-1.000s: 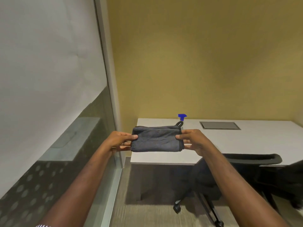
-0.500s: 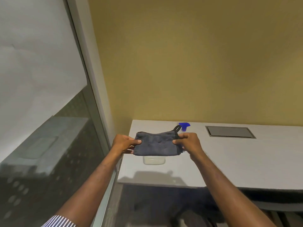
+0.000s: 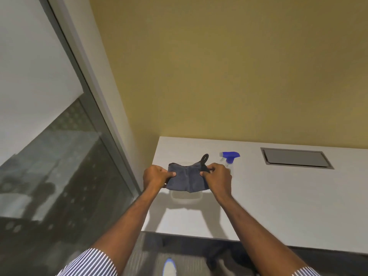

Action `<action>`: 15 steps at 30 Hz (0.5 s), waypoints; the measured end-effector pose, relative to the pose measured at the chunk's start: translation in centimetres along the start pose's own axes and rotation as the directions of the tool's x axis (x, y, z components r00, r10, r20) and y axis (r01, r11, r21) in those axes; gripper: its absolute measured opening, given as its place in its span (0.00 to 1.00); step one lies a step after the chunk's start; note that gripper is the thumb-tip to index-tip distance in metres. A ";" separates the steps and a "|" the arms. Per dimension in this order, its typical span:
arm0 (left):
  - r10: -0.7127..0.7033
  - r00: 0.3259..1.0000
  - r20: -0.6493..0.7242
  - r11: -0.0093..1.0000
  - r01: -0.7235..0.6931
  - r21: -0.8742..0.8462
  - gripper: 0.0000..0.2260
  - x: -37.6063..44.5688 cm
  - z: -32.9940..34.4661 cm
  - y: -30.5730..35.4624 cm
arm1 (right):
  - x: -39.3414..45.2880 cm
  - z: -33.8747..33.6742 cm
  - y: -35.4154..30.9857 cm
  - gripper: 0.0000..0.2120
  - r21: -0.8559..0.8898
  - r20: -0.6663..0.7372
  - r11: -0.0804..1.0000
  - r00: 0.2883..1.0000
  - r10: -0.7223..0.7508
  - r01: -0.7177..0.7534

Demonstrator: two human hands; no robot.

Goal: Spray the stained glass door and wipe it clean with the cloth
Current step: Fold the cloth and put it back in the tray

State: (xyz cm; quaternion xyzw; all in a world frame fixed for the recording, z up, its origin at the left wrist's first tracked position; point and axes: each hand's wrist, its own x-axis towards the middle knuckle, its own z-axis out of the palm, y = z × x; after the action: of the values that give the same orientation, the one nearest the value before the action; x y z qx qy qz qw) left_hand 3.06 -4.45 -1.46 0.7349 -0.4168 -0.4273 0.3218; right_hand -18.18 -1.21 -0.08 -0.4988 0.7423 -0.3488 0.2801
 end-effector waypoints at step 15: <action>-0.098 0.991 0.090 0.961 0.071 0.269 0.14 8.4 5.4 -4.1 | 5.1 7.9 5.4 0.10 -0.127 -0.006 0.974 0.982 0.190 -0.190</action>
State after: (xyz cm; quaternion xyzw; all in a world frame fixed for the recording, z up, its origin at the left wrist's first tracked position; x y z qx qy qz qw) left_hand 1.98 -10.67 -10.19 0.7655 -0.4545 -0.4183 0.1802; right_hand -16.85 -6.52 -9.43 -0.4434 0.8065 -0.2709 0.2820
